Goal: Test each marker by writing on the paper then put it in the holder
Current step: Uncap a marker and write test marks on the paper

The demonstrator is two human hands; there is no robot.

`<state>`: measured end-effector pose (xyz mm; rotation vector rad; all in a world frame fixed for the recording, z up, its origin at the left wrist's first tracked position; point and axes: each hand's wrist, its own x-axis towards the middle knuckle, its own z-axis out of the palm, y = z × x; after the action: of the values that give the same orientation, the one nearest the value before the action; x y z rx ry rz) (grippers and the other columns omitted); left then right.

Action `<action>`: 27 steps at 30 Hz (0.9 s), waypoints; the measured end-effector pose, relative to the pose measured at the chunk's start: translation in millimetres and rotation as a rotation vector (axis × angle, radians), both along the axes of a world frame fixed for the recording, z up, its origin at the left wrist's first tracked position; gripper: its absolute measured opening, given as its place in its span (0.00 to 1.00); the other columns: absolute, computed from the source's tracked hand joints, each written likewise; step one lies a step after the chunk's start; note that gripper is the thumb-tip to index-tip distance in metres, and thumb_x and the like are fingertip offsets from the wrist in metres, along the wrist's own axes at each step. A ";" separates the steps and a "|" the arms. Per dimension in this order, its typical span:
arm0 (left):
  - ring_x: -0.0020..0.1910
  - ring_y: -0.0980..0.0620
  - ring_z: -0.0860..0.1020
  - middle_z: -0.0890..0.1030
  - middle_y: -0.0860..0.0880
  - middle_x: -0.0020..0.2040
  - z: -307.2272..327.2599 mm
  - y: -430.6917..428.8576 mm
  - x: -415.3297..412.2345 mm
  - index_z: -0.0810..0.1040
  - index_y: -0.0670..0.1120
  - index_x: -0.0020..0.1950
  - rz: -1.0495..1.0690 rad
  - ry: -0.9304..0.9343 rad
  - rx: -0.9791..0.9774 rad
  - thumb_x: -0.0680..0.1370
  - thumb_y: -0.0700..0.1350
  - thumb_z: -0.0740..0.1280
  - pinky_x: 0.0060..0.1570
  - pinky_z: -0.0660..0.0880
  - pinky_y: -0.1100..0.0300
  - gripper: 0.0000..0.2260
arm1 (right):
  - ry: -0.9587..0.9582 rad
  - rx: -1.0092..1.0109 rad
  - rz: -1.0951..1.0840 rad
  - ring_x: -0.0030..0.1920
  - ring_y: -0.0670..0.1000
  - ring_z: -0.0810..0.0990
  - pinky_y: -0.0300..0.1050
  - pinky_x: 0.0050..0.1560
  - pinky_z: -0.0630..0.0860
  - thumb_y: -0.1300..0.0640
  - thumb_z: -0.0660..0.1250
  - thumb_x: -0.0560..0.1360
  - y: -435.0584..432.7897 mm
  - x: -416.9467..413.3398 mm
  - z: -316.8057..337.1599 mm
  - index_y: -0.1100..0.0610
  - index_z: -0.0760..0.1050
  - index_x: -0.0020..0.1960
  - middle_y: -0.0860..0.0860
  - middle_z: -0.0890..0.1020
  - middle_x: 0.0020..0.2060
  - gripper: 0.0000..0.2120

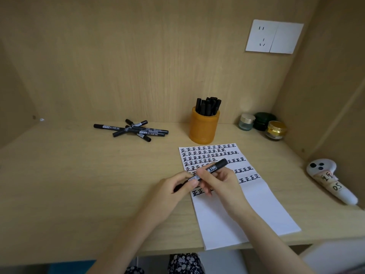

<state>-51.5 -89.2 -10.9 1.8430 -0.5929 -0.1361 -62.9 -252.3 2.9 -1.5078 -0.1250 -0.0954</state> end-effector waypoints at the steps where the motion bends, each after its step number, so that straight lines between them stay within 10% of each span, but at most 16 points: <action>1: 0.51 0.60 0.79 0.82 0.60 0.50 0.4 1.3 -2.8 0.78 0.56 0.51 0.042 -0.003 0.019 0.73 0.62 0.65 0.53 0.73 0.61 0.13 | 0.010 0.044 -0.048 0.23 0.48 0.71 0.38 0.25 0.66 0.55 0.71 0.70 -0.2 -0.8 -0.9 0.63 0.76 0.37 0.54 0.76 0.24 0.11; 9: 0.41 0.52 0.82 0.79 0.70 0.45 -15.3 18.3 -22.8 0.77 0.66 0.45 0.132 -0.078 0.318 0.69 0.65 0.62 0.48 0.79 0.51 0.09 | 0.090 0.159 -0.242 0.26 0.54 0.76 0.40 0.24 0.65 0.64 0.61 0.78 -14.7 -11.2 -8.3 0.62 0.72 0.40 0.58 0.76 0.25 0.07; 15: 0.26 0.55 0.74 0.83 0.62 0.46 -19.9 18.9 -27.1 0.76 0.69 0.55 0.013 -0.190 0.533 0.73 0.65 0.59 0.32 0.74 0.65 0.13 | 0.128 -0.001 -0.212 0.27 0.46 0.76 0.33 0.29 0.67 0.55 0.68 0.76 -0.2 -20.4 -14.8 0.61 0.76 0.38 0.57 0.80 0.28 0.11; 27: 0.32 0.58 0.77 0.84 0.60 0.46 -27.9 15.1 -23.6 0.72 0.69 0.60 0.051 -0.316 0.711 0.76 0.65 0.55 0.41 0.75 0.63 0.15 | 0.036 -0.225 -0.411 0.28 0.42 0.70 0.32 0.31 0.66 0.61 0.70 0.73 3.7 -12.2 -30.9 0.62 0.74 0.33 0.44 0.73 0.24 0.12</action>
<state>-75.1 -74.1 -38.8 2.5964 -0.7789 -0.0167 -75.1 -248.6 -28.0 -1.7423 0.2124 -0.3937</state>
